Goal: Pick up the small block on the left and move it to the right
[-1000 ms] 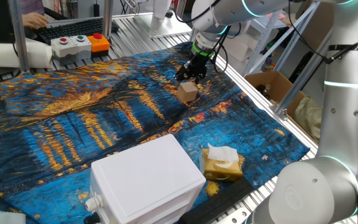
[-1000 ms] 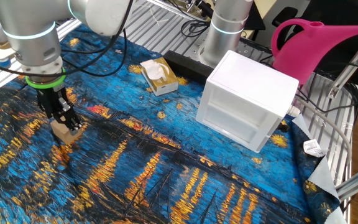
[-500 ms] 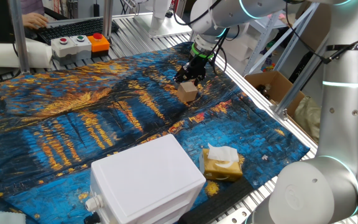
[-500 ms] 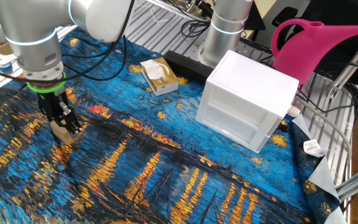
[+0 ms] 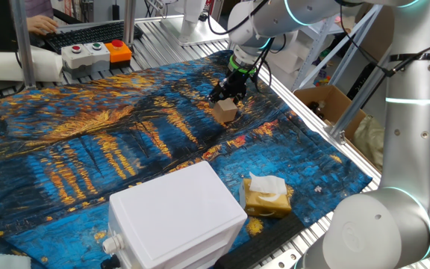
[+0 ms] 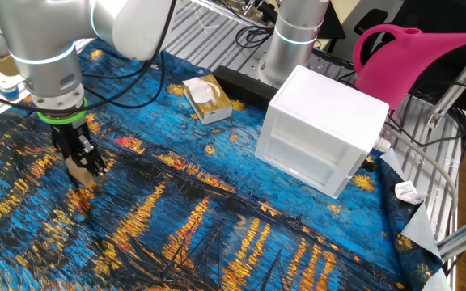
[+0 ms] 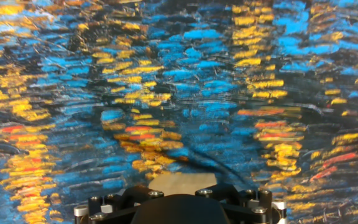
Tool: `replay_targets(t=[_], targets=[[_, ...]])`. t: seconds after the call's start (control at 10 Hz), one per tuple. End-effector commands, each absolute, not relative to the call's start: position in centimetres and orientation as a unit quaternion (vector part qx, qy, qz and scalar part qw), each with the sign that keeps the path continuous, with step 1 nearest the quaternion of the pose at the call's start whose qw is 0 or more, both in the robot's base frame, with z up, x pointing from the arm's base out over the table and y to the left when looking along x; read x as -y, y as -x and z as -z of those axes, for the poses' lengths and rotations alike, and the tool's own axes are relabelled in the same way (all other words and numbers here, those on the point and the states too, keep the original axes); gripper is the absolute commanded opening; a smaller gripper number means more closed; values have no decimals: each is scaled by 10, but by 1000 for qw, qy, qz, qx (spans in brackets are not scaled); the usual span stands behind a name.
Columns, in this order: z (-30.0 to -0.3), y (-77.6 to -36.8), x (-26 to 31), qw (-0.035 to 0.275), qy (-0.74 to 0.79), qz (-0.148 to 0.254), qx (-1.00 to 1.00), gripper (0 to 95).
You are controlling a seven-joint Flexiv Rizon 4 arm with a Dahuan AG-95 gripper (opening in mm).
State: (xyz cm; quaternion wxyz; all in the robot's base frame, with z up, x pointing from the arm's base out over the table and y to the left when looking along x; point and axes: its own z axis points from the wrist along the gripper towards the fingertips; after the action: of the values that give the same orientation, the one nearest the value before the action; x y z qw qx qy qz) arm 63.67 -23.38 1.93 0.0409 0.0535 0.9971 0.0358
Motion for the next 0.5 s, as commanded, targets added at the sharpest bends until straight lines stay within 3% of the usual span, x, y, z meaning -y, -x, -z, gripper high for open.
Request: replay_targets(t=[0.1,0.4,0.5], targets=[[-18,-637,234,42,-54,-36,-997,950],[-14,-637,235,44,-55,-37,-997,950],[-13,-637,235,44,-56,-37,-997,760]])
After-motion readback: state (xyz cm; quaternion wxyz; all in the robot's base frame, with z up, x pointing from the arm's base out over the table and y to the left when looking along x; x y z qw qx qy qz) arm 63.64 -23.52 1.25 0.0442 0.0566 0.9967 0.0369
